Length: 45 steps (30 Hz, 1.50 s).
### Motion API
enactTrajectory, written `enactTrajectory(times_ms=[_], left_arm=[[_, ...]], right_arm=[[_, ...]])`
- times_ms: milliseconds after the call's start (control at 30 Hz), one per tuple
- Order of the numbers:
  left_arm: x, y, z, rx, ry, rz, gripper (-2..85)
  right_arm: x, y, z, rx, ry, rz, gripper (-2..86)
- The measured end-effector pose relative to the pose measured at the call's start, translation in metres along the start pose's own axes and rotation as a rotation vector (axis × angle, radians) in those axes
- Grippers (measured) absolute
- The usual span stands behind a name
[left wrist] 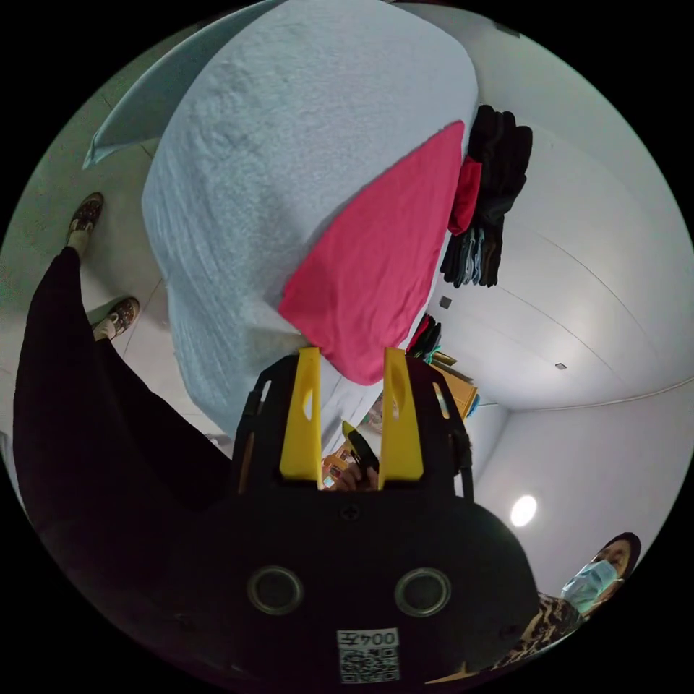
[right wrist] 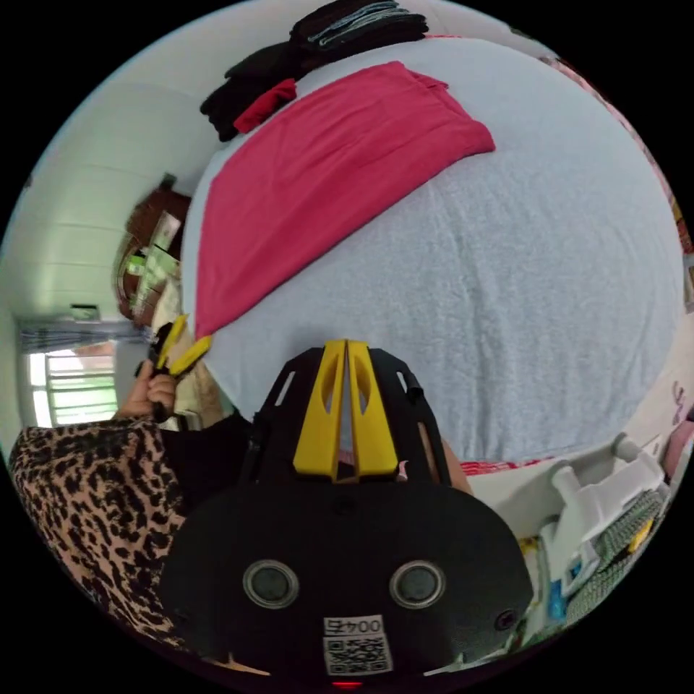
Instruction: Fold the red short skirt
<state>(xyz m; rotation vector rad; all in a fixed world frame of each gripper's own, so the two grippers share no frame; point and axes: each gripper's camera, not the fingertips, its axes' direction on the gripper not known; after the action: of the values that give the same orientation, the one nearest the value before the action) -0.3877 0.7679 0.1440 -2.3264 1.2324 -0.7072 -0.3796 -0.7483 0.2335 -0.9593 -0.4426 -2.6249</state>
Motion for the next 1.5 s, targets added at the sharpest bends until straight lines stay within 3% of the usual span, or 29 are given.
enactTrajectory(times_ms=[167,333,433,667,900,1100,1500], left_arm=[[0.007,0.0,0.008,0.002,0.021,0.02,13.3],[0.003,0.012,0.026,-0.064,0.014,0.014,13.3],[0.001,0.011,0.012,-0.001,0.031,-0.002,13.2],[0.002,0.013,-0.007,0.08,0.058,-0.007,12.9],[0.011,0.017,0.006,0.047,0.045,0.012,11.3],[0.029,0.017,0.009,0.063,0.004,0.052,4.2],[0.061,0.031,-0.008,-0.016,-0.076,0.12,3.4]], right_arm=[[0.051,0.015,-0.046,0.15,-0.319,0.094,6.7],[0.1,0.014,-0.078,0.249,-0.516,0.241,13.2],[0.128,0.012,-0.096,0.317,-0.601,0.338,15.5],[0.175,-0.003,-0.131,0.36,-0.661,0.45,17.5],[0.212,-0.026,-0.158,0.397,-0.713,0.503,15.2],[0.236,-0.053,-0.18,0.428,-0.725,0.536,13.1],[0.257,-0.059,-0.216,0.435,-0.649,0.581,0.6]])
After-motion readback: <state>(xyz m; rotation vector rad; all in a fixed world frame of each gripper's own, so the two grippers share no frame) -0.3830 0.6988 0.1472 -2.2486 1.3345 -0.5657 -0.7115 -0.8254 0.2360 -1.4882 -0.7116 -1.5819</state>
